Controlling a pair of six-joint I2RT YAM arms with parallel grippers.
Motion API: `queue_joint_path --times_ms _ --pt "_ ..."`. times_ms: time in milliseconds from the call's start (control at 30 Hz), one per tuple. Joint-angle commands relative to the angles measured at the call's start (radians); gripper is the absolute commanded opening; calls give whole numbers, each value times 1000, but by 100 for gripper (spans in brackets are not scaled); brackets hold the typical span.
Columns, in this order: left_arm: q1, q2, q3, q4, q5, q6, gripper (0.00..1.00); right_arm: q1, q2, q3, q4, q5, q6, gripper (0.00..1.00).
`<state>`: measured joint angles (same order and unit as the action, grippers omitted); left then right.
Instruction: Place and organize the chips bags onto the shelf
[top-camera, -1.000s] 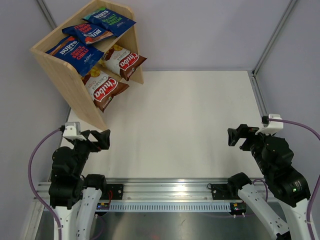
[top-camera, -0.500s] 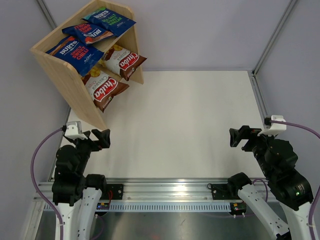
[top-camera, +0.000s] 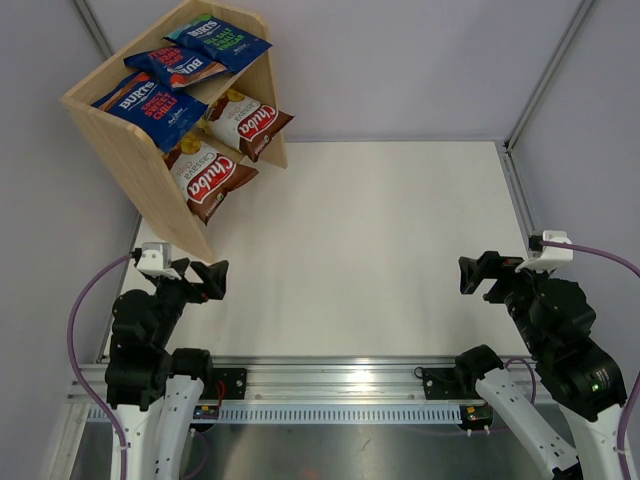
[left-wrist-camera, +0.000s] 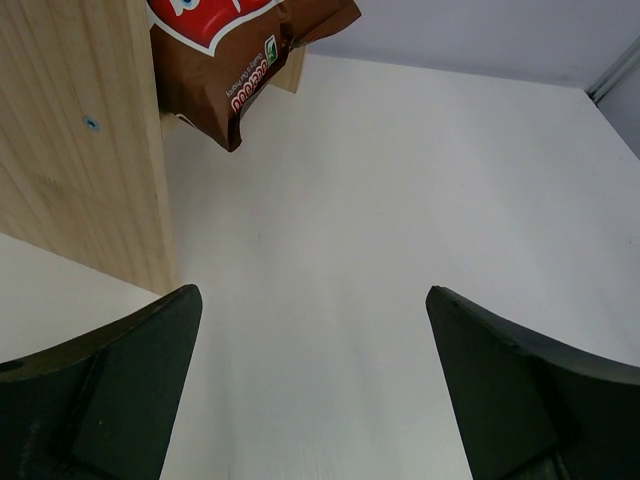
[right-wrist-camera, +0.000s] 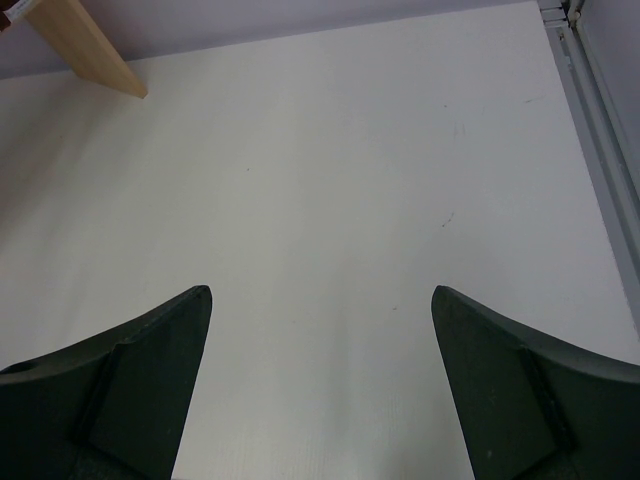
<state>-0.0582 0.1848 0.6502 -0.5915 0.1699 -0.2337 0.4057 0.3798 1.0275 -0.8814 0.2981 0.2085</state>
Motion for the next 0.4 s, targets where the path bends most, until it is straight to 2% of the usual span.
queue_joint_path --times_ms 0,367 --pt "-3 -2 -3 53 37 19 99 -2 -1 11 18 21 -1 99" --pt "-3 -5 -3 52 33 19 99 -1 19 17 7 32 9 100"
